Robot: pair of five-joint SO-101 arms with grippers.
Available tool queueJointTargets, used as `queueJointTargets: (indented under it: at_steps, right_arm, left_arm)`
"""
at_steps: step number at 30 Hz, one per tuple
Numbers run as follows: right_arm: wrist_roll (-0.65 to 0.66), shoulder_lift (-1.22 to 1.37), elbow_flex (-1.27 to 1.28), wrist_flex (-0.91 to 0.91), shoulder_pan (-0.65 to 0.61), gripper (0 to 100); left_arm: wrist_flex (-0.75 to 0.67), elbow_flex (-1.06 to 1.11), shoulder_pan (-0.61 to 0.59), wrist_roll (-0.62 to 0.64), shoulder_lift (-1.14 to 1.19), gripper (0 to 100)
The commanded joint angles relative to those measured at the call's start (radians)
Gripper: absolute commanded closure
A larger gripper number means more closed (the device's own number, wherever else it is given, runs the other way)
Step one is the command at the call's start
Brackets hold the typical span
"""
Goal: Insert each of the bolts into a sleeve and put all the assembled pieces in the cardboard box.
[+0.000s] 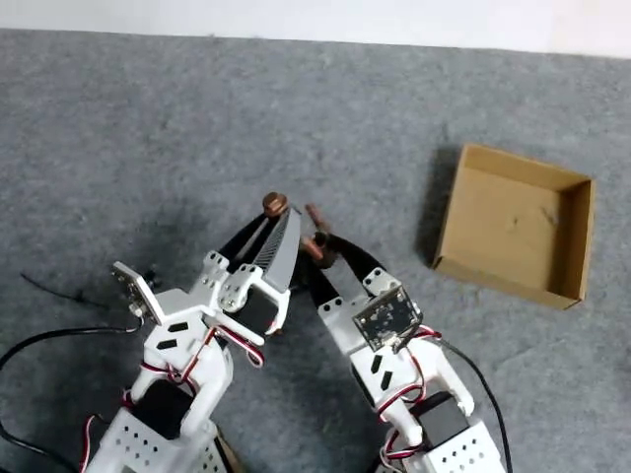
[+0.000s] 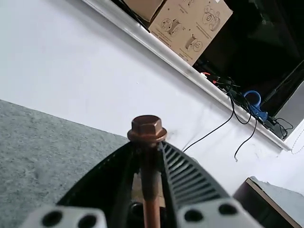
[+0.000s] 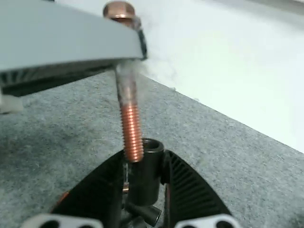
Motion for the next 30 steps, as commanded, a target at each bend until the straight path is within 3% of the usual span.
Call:
queueJointTargets:
  at_steps: [1,11,30]
  right_arm:
    - [0.012,-0.016,0.137,-0.044,-0.013,99.3]
    - [0.101,-0.016,0.140,-0.022,-0.053,99.3]
    - [0.103,-0.016,0.140,-0.016,-0.067,99.3]
  left_arm:
    - [-0.002,0.021,-0.016,0.000,-0.018,99]
    - [-0.048,0.021,-0.108,-0.002,-0.018,99]
    - [-0.046,0.021,-0.062,0.000,-0.015,99]
